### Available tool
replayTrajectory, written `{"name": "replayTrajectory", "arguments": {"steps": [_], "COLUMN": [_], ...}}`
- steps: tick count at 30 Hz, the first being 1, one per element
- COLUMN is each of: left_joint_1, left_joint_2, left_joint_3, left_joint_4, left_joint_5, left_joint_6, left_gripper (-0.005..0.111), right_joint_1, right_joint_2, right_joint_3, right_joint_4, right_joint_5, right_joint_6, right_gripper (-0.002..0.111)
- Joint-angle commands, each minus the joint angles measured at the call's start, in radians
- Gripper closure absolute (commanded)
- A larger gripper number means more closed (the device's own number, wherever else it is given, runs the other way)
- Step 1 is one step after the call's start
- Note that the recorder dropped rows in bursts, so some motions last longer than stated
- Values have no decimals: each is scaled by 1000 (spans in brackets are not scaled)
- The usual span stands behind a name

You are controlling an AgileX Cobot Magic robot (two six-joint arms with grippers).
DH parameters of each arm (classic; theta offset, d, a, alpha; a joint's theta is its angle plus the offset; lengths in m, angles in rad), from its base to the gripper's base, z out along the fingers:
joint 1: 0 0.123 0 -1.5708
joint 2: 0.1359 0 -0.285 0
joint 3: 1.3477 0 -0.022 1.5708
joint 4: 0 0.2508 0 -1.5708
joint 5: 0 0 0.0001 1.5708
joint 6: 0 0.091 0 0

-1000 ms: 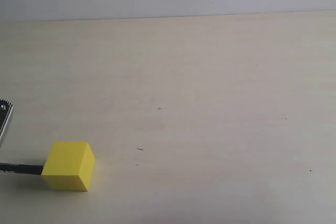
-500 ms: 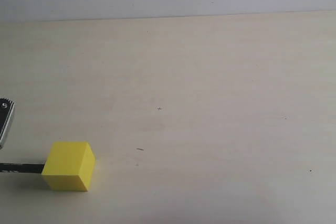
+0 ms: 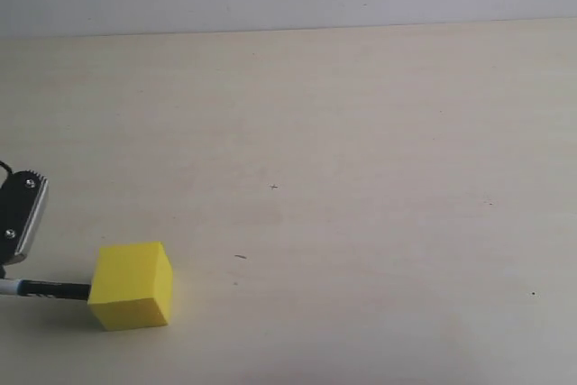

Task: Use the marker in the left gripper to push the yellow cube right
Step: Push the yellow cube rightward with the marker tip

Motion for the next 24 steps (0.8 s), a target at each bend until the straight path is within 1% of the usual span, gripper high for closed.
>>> {"name": "replayTrajectory", "arguments": {"steps": [1,3,5,7,10,13,16,18,20,24], "left_joint_1": [-62,-43,-20,-4,2,-21,-77,-123,-146,-148], "left_joint_2": [3,3,3,3,3,3,3,3,3,3], "left_joint_3": [-14,-14,-14,-14,-14,-14,-14,-14,-14,-14], "left_joint_4": [-30,13,60,72,60,-3,-53,-53,-41,29], "left_joint_5": [-8,15,69,116,116,74,17,-5,-5,12], "left_joint_6": [-58,-134,-171,-173,-173,-169,-169,-169,-169,-195], "left_gripper": [107,107,107,107,107,107,107,107,107,107], "right_joint_1": [-5,-5,-5,-5,-5,-5,-5,-5,-5,-5], "right_joint_2": [-5,-5,-5,-5,-5,-5,-5,-5,-5,-5], "right_joint_3": [5,5,5,5,5,5,5,5,5,5], "right_joint_4": [-1,-1,-1,-1,-1,-1,-1,-1,-1,-1], "right_joint_5": [-10,-10,-10,-10,-10,-10,-10,-10,-10,-10], "right_joint_6": [-5,-5,-5,-5,-5,-5,-5,-5,-5,-5], "right_gripper": [108,108,108,108,108,108,108,108,108,108]}}
